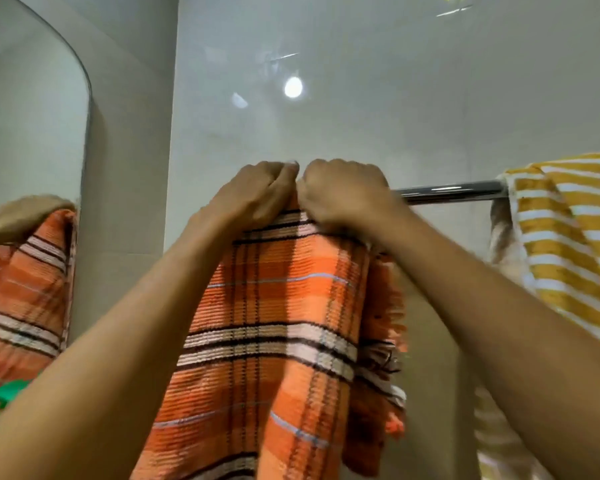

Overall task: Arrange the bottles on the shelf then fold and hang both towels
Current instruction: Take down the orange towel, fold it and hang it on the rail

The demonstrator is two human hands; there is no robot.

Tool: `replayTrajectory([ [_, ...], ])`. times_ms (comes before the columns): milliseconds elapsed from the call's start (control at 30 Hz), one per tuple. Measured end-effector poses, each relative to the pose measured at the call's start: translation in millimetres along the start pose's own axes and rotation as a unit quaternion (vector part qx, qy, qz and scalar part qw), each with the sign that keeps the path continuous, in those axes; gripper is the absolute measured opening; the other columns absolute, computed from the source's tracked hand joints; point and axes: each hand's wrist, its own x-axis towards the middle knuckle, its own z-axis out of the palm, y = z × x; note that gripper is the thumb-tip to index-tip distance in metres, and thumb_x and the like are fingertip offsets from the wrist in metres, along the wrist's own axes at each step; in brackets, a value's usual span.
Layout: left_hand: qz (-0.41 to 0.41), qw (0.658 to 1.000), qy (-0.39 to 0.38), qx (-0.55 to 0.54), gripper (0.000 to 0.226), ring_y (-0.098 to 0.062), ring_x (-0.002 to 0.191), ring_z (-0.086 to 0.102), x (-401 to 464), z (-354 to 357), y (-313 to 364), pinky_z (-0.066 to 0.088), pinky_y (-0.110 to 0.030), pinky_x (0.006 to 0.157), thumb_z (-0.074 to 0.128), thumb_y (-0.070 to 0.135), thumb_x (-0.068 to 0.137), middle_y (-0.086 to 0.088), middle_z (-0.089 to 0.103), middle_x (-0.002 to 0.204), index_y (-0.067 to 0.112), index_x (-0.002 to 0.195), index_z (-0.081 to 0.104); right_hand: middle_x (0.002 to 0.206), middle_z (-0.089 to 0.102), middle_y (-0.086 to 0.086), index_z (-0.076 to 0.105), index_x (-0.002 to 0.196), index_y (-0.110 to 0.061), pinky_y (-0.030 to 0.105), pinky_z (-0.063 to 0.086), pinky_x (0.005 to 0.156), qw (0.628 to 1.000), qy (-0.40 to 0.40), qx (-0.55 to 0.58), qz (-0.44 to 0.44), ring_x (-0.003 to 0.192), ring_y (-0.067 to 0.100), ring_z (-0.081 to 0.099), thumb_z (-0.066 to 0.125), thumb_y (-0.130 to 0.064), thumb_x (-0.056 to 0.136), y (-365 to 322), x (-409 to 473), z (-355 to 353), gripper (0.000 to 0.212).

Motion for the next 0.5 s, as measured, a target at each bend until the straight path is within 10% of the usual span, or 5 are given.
replayTrajectory([
  [200, 0.044, 0.993, 0.103, 0.047, 0.051, -0.025, 0.085, 0.053, -33, 10, -7, 0.034, -0.036, 0.070, 0.018, 0.056, 0.095, -0.005, 0.065, 0.092, 0.023, 0.079, 0.053, 0.117, 0.063, 0.007, 0.061, 0.107, -0.016, 0.042, 0.050, 0.092, 0.957, -0.261, 0.096, 0.085, 0.097, 0.028, 0.064, 0.045, -0.030, 0.085, 30, 29, -27, 0.030],
  [367, 0.009, 0.986, 0.034, 0.166, 0.061, -0.028, 0.076, 0.045, -7, 8, -3, 0.029, -0.034, 0.069, 0.016, 0.056, 0.094, -0.013, 0.058, 0.081, 0.017, 0.065, 0.054, 0.125, 0.057, 0.012, 0.056, 0.119, -0.012, 0.031, 0.036, 0.075, 0.994, 0.056, -0.089, 0.034, 0.111, 0.033, 0.055, 0.043, -0.009, 0.091, -6, 5, -19, 0.031],
  [500, 0.018, 0.985, -0.006, 0.172, 0.062, -0.028, 0.078, 0.048, 2, 6, -7, 0.031, -0.033, 0.070, 0.013, 0.056, 0.079, -0.015, 0.060, 0.088, 0.011, 0.077, 0.056, 0.109, 0.063, 0.012, 0.046, 0.119, -0.012, 0.036, 0.030, 0.068, 0.989, 0.140, -0.041, -0.037, 0.099, 0.033, 0.060, 0.034, -0.022, 0.098, -16, -22, 9, 0.026],
])
